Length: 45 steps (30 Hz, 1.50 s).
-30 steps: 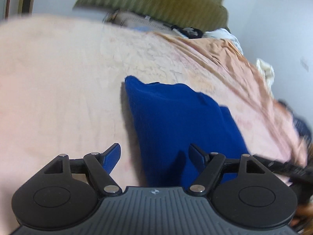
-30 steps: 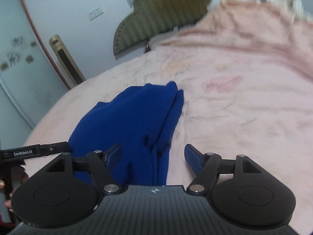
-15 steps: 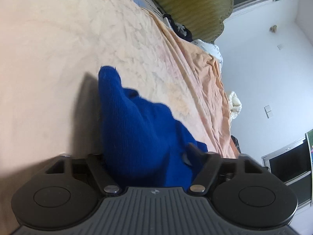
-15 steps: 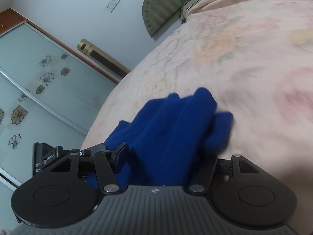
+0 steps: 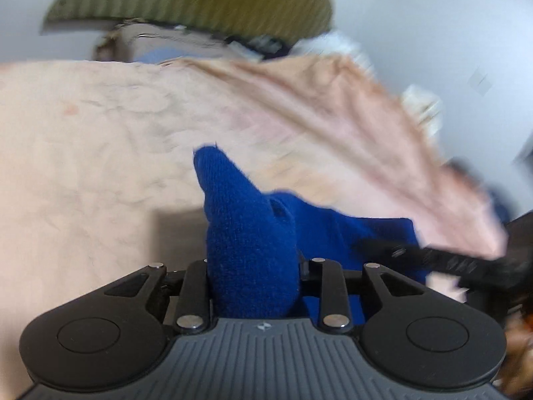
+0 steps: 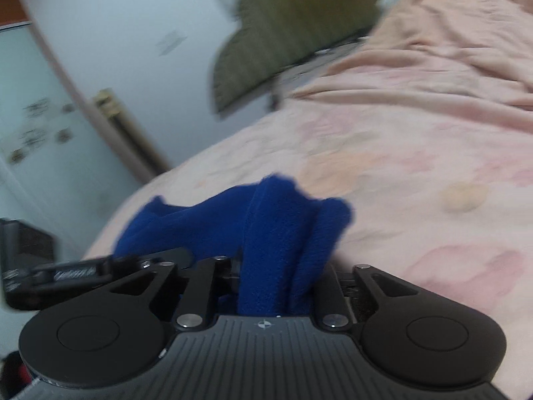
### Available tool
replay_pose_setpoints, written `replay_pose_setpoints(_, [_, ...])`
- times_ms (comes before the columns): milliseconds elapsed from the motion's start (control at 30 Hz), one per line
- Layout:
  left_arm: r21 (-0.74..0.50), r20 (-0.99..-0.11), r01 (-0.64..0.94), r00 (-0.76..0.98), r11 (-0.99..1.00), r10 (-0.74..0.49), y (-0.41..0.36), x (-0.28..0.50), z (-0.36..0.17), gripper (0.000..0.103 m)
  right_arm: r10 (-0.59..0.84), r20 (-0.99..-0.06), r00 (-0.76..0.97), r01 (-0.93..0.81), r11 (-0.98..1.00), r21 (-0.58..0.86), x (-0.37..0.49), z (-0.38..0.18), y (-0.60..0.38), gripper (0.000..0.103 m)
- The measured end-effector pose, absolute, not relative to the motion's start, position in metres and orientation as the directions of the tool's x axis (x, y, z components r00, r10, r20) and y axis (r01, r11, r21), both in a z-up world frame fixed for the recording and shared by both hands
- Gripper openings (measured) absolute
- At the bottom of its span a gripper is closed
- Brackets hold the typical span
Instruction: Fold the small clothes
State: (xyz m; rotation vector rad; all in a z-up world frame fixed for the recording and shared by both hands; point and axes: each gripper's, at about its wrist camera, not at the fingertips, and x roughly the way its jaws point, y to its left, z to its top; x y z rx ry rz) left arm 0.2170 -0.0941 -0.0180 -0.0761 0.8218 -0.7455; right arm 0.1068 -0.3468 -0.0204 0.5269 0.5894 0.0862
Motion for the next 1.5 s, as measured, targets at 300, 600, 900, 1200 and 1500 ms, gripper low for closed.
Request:
replay_pose_setpoints(300, [-0.235, -0.557, 0.529, 0.614, 0.815, -0.559, -0.03, 0.16, 0.008, 0.068, -0.061, -0.568, 0.821, 0.282, 0.909, 0.308, 0.033, -0.006, -0.33, 0.063])
replay_pose_setpoints(600, [-0.232, -0.644, 0.592, 0.502, 0.772, -0.578, -0.011, 0.075, -0.008, 0.068, -0.246, -0.597, 0.764, 0.41, 0.899, 0.153, -0.041, -0.025, -0.291, 0.075])
replay_pose_setpoints(900, [-0.321, -0.664, 0.546, 0.453, 0.774, -0.595, 0.003, 0.041, -0.036, 0.065, 0.016, -0.585, 0.811, 0.296, 0.851, 0.434, -0.073, -0.041, -0.287, 0.051])
replay_pose_setpoints(1200, [-0.283, -0.657, 0.541, 0.492, 0.792, -0.571, 0.009, 0.029, -0.029, 0.017, 0.028, -0.564, 0.825, 0.285, 0.841, 0.459, -0.088, -0.038, -0.269, 0.013])
replay_pose_setpoints(1500, [-0.04, -0.639, 0.525, 0.641, 0.85, -0.426, -0.002, -0.015, -0.017, 0.083, -0.205, -0.55, 0.809, 0.363, 0.912, 0.194, -0.106, -0.014, -0.243, 0.041])
